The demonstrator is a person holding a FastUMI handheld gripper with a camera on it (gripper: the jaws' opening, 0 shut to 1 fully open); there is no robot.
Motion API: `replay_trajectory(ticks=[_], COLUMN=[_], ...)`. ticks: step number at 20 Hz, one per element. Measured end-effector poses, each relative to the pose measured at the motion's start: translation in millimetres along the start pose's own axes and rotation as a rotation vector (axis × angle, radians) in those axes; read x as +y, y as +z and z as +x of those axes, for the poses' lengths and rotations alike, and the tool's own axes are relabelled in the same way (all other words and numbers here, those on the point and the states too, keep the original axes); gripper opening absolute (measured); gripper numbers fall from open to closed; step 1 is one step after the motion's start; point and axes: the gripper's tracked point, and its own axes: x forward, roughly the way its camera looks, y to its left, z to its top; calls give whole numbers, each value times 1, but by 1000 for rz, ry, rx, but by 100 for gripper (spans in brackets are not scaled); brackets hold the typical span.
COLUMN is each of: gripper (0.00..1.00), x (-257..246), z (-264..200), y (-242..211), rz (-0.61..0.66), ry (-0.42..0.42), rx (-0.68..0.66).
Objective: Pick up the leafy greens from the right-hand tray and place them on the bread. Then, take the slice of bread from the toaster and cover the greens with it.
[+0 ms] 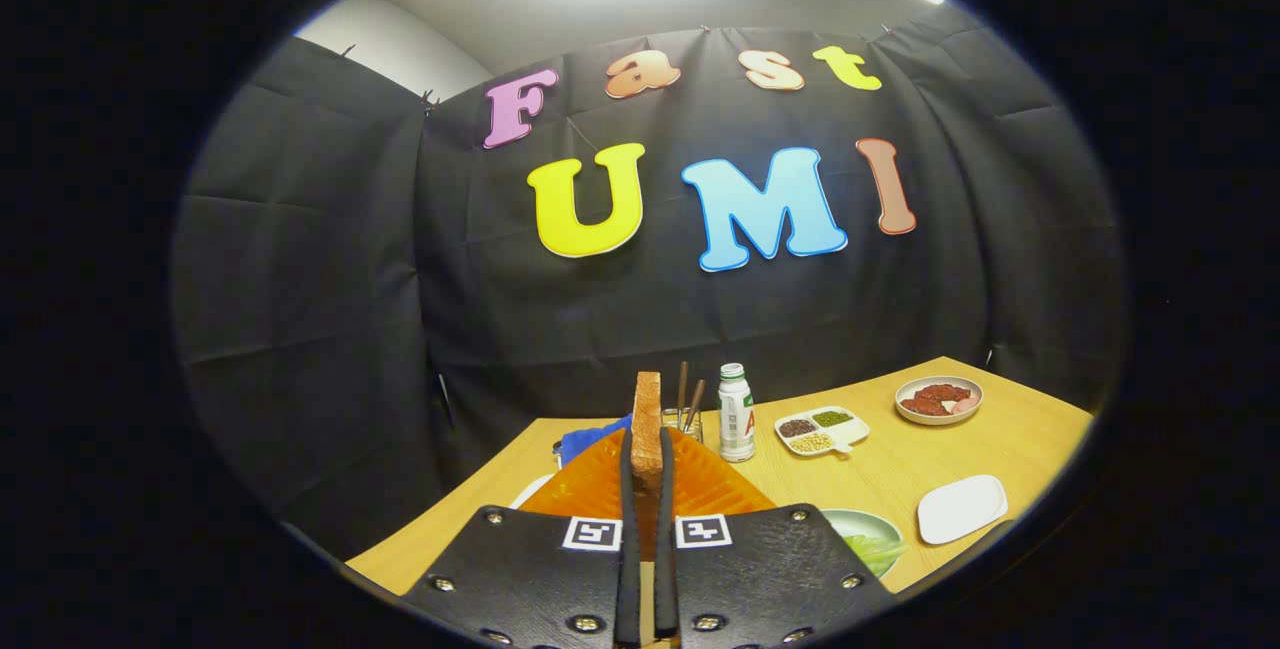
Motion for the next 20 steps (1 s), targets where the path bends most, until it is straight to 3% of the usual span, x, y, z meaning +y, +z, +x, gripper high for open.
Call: replay_trajectory(ticks=[10,20], gripper=[6,5], x=[-94,-142], z=[4,-14], y=[-52,-96], rz=[-37,73], ry=[-82,21], rx=[95,166])
